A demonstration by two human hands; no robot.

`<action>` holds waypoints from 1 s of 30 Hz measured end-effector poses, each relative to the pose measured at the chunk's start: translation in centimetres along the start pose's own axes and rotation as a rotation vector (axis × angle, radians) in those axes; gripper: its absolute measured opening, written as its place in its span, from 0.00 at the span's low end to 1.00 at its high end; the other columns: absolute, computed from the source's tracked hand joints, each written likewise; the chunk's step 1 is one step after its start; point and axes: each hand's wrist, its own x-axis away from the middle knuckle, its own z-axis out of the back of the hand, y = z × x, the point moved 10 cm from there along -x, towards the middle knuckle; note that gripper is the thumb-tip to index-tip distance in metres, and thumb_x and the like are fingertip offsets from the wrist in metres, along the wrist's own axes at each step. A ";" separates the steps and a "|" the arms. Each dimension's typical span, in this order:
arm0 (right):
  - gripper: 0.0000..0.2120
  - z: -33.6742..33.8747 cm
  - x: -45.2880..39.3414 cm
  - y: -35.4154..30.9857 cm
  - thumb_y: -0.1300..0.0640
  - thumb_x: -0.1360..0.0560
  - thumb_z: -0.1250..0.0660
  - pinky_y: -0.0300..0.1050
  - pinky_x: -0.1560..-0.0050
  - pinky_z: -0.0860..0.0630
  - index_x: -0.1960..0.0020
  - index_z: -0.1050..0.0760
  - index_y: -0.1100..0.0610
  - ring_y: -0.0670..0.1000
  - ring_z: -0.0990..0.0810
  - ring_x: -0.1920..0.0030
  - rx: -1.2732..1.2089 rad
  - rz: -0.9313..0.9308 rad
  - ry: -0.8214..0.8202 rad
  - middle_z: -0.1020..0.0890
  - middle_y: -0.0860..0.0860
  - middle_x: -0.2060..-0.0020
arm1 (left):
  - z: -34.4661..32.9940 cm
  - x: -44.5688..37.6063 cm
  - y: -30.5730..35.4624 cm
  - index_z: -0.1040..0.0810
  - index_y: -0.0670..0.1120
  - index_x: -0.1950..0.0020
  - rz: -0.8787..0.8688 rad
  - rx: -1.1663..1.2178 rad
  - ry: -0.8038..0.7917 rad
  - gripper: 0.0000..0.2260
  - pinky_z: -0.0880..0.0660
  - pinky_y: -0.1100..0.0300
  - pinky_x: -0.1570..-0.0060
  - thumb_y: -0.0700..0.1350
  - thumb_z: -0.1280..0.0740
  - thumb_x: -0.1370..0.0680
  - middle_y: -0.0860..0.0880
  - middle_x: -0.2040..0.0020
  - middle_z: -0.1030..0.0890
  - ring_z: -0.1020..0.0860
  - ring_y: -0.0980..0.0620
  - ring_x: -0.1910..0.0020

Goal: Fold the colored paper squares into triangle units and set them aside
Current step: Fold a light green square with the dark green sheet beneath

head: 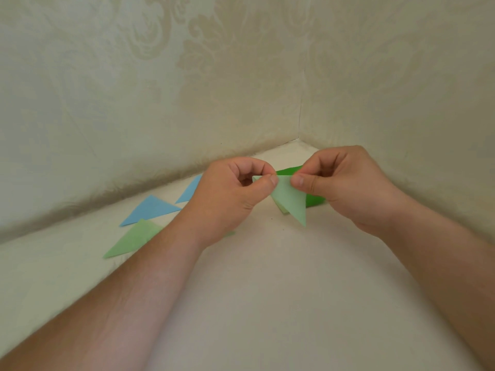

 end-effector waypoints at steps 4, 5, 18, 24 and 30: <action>0.04 -0.1 0.0 0.2 0.56 0.30 0.20 0.52 0.57 0.21 0.62 0.14 0.53 0.58 0.19 0.61 -0.028 -0.019 -0.020 0.16 0.67 0.59 | 0.2 -0.1 -0.2 0.16 0.52 0.60 0.002 -0.001 0.008 0.08 0.40 0.64 0.73 0.44 0.27 0.22 0.49 0.68 0.32 0.40 0.54 0.72; 0.06 0.0 -0.1 0.4 0.53 0.32 0.18 0.53 0.57 0.23 0.62 0.14 0.53 0.58 0.20 0.61 -0.023 -0.024 -0.010 0.17 0.69 0.59 | 0.3 -0.1 -0.2 0.16 0.52 0.60 0.009 0.004 0.010 0.07 0.40 0.64 0.73 0.45 0.27 0.22 0.48 0.67 0.32 0.39 0.54 0.72; 0.12 1.6 -0.4 0.9 0.55 0.30 0.21 0.54 0.57 0.33 0.65 0.20 0.60 0.57 0.28 0.62 -0.064 -0.037 0.086 0.20 0.68 0.64 | 0.6 -0.3 0.1 0.14 0.46 0.55 0.008 0.107 -0.014 0.03 0.24 0.52 0.49 0.42 0.26 0.22 0.50 0.61 0.17 0.23 0.53 0.59; 0.13 1.7 -0.4 0.8 0.62 0.26 0.24 0.53 0.55 0.31 0.68 0.20 0.56 0.55 0.26 0.61 -0.098 -0.038 0.086 0.20 0.58 0.67 | 0.9 -0.4 -0.3 0.13 0.45 0.50 0.069 0.104 0.001 0.05 0.21 0.46 0.37 0.41 0.28 0.20 0.48 0.58 0.15 0.19 0.56 0.59; 0.12 1.5 -0.4 0.9 0.63 0.26 0.24 0.53 0.55 0.30 0.68 0.20 0.57 0.55 0.24 0.62 -0.102 -0.044 0.072 0.19 0.57 0.67 | 0.9 -0.2 -0.2 0.12 0.47 0.53 0.073 0.042 -0.002 0.05 0.23 0.40 0.37 0.41 0.28 0.20 0.44 0.57 0.14 0.19 0.55 0.58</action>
